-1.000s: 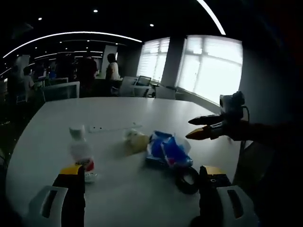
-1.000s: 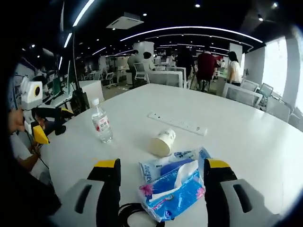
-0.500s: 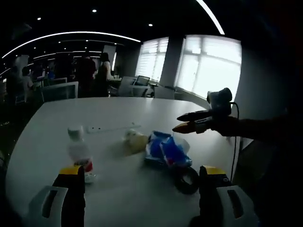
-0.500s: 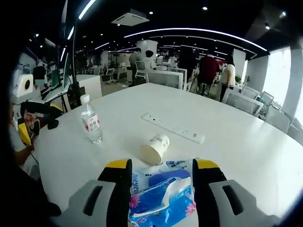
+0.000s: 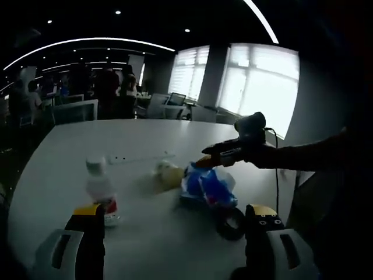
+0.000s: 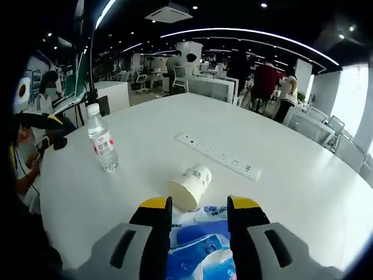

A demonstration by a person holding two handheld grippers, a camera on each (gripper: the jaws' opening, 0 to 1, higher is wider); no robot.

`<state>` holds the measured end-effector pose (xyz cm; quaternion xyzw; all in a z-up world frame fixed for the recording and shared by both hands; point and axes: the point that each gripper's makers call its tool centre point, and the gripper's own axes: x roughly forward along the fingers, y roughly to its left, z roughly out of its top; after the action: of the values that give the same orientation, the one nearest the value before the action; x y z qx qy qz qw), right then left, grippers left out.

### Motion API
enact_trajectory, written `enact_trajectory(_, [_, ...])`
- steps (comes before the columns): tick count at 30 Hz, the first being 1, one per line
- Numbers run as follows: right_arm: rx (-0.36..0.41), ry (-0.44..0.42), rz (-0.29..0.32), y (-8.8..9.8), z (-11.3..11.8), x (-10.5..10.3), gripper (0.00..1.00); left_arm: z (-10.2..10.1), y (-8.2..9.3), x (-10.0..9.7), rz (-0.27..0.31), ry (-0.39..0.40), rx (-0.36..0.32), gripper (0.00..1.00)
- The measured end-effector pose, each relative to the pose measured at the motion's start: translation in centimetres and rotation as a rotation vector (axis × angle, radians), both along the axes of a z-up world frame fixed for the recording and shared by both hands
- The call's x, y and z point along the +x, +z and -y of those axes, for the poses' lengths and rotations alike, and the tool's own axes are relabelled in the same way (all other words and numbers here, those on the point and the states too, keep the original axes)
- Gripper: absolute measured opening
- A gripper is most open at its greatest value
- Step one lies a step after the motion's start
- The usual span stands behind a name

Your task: Arrange the tabletop items into an orderly group along one side of the table until the central work area is clear of visible clutter.

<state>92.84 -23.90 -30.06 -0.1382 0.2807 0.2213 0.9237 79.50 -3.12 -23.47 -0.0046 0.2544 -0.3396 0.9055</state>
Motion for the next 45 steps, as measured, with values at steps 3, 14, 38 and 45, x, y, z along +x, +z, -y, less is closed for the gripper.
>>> enact_trajectory(3, [-0.025,0.019,-0.019,-0.7,-0.4,0.2,0.29,-0.1,-0.1,0.0,-0.01,0.0,0.004,1.0])
enact_trajectory(14, [-0.134,0.054,-0.057,-3.7,-0.7,1.7,0.18,-0.1,-0.5,-0.1,-0.026,-0.013,0.014,0.99])
enact_trajectory(38, [-0.272,0.103,-0.038,-6.5,-1.6,3.9,0.0,-1.6,-0.1,-0.2,0.005,0.019,0.022,0.92])
enact_trajectory(45, [-0.288,0.105,-0.011,-6.0,-1.3,3.8,0.0,-1.4,-0.4,-0.5,-0.005,0.017,0.018,0.92])
